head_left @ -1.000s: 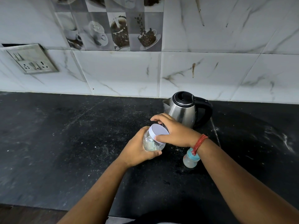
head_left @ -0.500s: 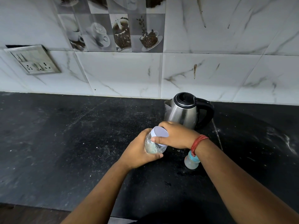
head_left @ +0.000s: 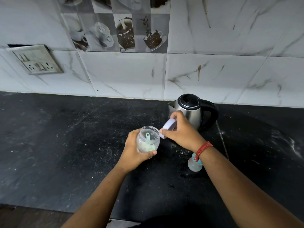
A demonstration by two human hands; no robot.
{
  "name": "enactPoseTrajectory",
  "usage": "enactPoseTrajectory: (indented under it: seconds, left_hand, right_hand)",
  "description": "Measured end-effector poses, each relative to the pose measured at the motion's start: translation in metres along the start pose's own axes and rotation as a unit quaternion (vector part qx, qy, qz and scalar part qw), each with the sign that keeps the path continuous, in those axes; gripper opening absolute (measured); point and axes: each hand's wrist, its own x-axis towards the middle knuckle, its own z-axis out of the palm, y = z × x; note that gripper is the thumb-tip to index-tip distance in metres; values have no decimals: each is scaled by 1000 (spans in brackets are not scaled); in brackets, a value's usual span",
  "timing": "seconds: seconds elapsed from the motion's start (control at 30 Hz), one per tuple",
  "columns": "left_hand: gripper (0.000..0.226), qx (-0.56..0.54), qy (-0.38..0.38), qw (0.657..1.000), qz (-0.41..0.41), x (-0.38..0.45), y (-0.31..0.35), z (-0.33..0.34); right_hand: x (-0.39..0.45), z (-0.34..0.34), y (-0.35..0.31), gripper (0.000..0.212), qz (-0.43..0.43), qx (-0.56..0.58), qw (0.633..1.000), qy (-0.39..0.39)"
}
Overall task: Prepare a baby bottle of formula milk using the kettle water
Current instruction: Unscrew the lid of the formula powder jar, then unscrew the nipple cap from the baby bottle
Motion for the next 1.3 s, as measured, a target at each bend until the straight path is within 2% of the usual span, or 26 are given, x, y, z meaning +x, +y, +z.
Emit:
enactPoseTrajectory:
  seconds: [0.13, 0.33, 0.7, 0.83, 0.9, 0.97, 1.07, 1.2, 1.3]
  left_hand:
    - [94, -23, 24, 998, -45, -8, -17, -2]
    - [94, -19, 29, 996, -80, -15, -33, -2]
    - [99, -24, -19, 992, -125, -27, -50, -1]
    - [122, -23, -41, 992, -121, -31, -52, -5]
    - [131, -20, -26, 992, -123, -31, -46, -7]
    - [125, -3, 12, 994, -109, -32, -34, -10]
    - [107, 23, 48, 998, -28, -27, -15, -17]
    - [88, 71, 42, 991, 102, -9, 14, -13]
    - [82, 68, 26, 987, 146, 0, 37, 1]
  right_hand:
    - [-14, 25, 18, 53, 22, -43, 998, 48]
    - [-30, 73, 48, 48, 91, -98, 991, -4]
    - [-44, 115, 82, 48, 70, -164, 983, -42]
    - [-45, 112, 79, 62, 71, -182, 979, -57]
    - [-45, 107, 74, 65, 53, -174, 982, -46]
    - [-47, 100, 66, 61, 21, -158, 987, -19]
    - [-52, 82, 53, 54, -29, -149, 988, 30]
    - [-52, 51, 46, 41, -96, -148, 980, 89]
    - [-49, 21, 48, 32, -94, -168, 978, 83]
